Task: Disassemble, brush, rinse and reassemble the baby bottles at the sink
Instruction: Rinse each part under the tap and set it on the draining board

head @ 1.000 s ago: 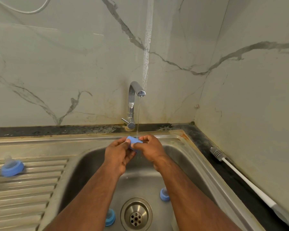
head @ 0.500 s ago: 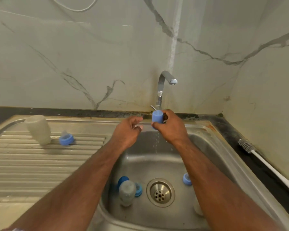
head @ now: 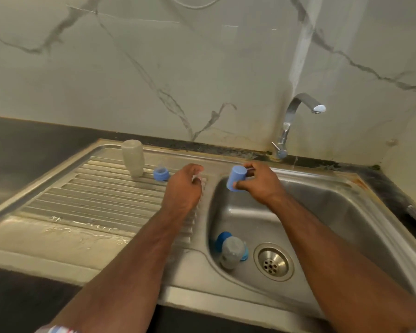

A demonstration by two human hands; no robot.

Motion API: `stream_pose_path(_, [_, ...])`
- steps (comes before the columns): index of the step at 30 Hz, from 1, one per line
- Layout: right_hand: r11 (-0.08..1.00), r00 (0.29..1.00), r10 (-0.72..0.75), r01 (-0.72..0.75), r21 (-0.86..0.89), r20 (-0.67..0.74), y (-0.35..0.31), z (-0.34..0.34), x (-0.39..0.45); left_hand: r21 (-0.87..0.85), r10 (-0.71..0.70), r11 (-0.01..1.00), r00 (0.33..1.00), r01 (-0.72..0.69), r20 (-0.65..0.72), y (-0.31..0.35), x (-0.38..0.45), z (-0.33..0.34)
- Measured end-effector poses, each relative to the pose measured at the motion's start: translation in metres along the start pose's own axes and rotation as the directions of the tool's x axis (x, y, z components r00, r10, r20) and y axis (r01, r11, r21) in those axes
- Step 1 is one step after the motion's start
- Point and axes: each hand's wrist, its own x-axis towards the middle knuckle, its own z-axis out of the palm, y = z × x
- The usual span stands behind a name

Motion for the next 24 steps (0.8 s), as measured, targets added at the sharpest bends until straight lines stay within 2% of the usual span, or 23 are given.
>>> stream_pose_path(4, [0.995,0.992,-0.099,0.101,-0.016,0.080,-0.047,0.046,0.017,-0.055,-0.112,0.993,0.984,0.105,-0.137,-0.016,0.008,-0.014])
stream_pose_path(11, [0.983,0.979,-0.130,0.148,-0.110,0.154,-0.074,0.090,0.032,-0.128,-0.178,0.980,0.964,0.155,-0.199,-0.027,0.015,-0.028])
stream_pose_path(16, [0.981,0.973,-0.130,0.154,-0.116,0.191,-0.080,0.101,0.034,-0.158,-0.204,0.973,0.954,0.171,-0.220,-0.026,0.015,-0.031])
stream_pose_path(21, [0.992,0.979,-0.068,0.088,-0.095,0.190,-0.074,0.082,0.031,-0.155,-0.156,0.980,0.959,0.121,-0.237,-0.022,0.012,-0.030])
stream_pose_path(24, [0.990,0.983,0.001,0.025,-0.141,0.186,-0.057,0.053,0.018,-0.133,-0.050,0.991,0.986,0.029,-0.161,-0.017,0.006,-0.019])
